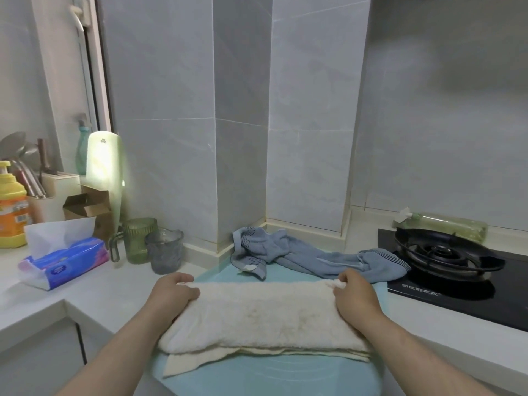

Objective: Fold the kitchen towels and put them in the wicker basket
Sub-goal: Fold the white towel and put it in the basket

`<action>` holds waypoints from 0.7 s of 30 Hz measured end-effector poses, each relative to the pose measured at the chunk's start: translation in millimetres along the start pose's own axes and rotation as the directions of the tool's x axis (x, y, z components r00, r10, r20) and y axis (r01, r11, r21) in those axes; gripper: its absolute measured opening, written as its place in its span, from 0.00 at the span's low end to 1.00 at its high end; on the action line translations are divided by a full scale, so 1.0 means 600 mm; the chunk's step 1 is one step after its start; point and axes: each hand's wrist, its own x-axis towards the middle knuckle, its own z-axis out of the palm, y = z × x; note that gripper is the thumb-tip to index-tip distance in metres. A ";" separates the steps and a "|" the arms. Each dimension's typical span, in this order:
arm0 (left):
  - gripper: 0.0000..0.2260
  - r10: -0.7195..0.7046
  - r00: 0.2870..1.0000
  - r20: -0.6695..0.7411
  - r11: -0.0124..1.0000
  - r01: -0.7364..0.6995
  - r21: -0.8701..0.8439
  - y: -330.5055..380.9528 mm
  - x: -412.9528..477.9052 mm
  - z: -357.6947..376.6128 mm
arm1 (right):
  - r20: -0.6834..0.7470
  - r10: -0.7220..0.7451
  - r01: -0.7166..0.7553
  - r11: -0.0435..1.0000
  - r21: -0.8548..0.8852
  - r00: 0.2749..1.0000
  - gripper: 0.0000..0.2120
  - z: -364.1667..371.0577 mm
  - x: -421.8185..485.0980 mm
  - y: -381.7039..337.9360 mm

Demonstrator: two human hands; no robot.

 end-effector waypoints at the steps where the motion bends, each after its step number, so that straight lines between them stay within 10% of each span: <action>1: 0.19 -0.063 0.997 0.034 0.997 0.065 -0.039 0.000 0.002 -0.007 | -0.014 -0.021 0.021 1.000 0.019 1.000 0.04 0.001 0.000 0.003; 4: 0.22 -0.103 0.990 0.094 0.995 0.101 0.023 0.006 -0.006 -0.030 | -0.010 -0.076 0.076 0.996 0.047 0.997 0.05 -0.006 0.002 0.006; 8: 0.17 0.188 0.981 0.042 0.893 -0.188 0.408 0.000 -0.063 -0.054 | 0.020 -0.332 0.332 0.940 -0.073 0.943 0.11 -0.022 -0.040 0.020; 12: 0.13 0.490 0.781 0.386 0.637 -0.624 0.453 -0.026 -0.146 -0.077 | 0.284 -0.548 0.600 0.787 -0.144 0.787 0.23 -0.054 -0.109 0.039; 21: 0.04 0.418 0.678 0.604 0.305 -0.731 0.610 -0.019 -0.179 -0.091 | 0.483 -0.588 0.760 0.518 -0.391 0.649 0.15 -0.094 -0.119 0.065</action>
